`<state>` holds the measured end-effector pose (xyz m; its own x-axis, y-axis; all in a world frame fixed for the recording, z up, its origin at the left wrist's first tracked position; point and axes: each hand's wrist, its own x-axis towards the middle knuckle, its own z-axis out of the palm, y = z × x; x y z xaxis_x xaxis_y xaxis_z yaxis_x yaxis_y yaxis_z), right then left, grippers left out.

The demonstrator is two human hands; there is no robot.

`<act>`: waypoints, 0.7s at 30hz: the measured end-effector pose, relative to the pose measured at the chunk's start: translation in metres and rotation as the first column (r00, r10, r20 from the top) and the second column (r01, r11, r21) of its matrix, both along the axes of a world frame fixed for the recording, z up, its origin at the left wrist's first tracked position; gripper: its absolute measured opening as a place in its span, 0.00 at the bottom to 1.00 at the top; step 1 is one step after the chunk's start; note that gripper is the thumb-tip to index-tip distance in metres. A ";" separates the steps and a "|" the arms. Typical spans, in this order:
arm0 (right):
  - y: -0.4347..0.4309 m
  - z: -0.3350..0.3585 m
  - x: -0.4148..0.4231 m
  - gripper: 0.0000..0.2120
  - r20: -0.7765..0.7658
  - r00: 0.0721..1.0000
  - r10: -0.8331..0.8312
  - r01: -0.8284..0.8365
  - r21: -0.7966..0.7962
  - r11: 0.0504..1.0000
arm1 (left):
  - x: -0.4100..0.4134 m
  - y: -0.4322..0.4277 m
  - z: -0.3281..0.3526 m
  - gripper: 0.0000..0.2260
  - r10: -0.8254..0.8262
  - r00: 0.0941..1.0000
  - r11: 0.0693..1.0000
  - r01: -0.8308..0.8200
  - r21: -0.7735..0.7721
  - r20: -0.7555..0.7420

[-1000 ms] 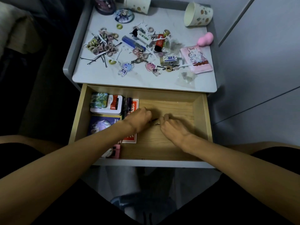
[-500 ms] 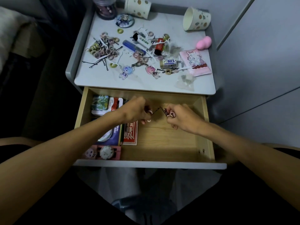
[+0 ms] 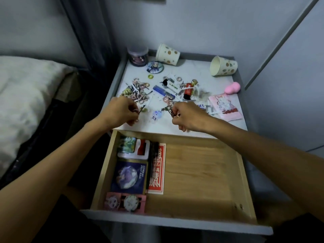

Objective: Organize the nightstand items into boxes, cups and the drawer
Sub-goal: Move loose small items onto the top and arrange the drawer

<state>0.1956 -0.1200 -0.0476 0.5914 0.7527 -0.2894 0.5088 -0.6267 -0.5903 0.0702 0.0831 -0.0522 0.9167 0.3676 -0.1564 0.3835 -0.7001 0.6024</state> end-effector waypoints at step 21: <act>0.109 0.001 0.033 0.11 0.171 0.975 -0.138 0.122 0.100 0.987 | 0.022 0.047 -0.010 0.07 0.280 0.954 0.952 -0.291 0.100 0.109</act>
